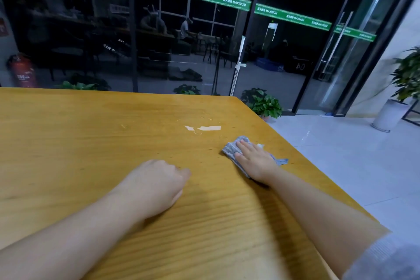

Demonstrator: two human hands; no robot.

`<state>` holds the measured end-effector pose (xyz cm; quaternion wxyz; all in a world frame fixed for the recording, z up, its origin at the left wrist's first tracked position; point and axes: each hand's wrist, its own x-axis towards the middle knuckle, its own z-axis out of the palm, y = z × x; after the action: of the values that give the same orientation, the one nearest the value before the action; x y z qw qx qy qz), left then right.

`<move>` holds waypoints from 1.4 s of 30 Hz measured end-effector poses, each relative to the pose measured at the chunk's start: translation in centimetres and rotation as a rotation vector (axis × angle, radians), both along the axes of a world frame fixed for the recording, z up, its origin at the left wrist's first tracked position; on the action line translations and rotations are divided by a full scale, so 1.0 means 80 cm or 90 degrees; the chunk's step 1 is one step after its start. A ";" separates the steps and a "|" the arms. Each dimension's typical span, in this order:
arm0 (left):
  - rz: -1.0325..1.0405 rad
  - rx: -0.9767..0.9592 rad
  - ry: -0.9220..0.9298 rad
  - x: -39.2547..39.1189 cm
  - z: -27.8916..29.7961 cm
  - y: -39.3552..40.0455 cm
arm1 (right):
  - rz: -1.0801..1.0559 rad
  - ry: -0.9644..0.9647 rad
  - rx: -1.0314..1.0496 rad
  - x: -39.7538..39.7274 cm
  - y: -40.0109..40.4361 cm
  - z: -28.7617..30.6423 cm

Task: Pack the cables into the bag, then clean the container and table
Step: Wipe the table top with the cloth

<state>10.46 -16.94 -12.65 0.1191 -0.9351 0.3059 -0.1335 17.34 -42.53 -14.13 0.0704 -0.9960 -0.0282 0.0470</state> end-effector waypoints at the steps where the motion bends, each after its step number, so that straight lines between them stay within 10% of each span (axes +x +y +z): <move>1: 0.003 -0.024 0.000 -0.001 -0.001 0.004 | 0.003 0.001 -0.004 -0.008 0.005 0.000; 12: 0.060 -0.310 0.264 -0.036 0.021 0.071 | 0.012 0.020 -0.015 -0.065 0.059 0.000; 24: 0.203 -0.181 0.290 -0.071 0.031 0.109 | 0.132 0.034 0.006 -0.091 0.028 0.011; 42: 0.166 -0.307 0.315 -0.110 0.022 0.123 | 0.292 0.063 0.108 -0.234 0.062 0.012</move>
<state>1.67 -7.06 -10.87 -0.1662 -0.9714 0.1634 0.0447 -1.36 -37.54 -13.19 0.1424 -0.9505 -0.2542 0.1081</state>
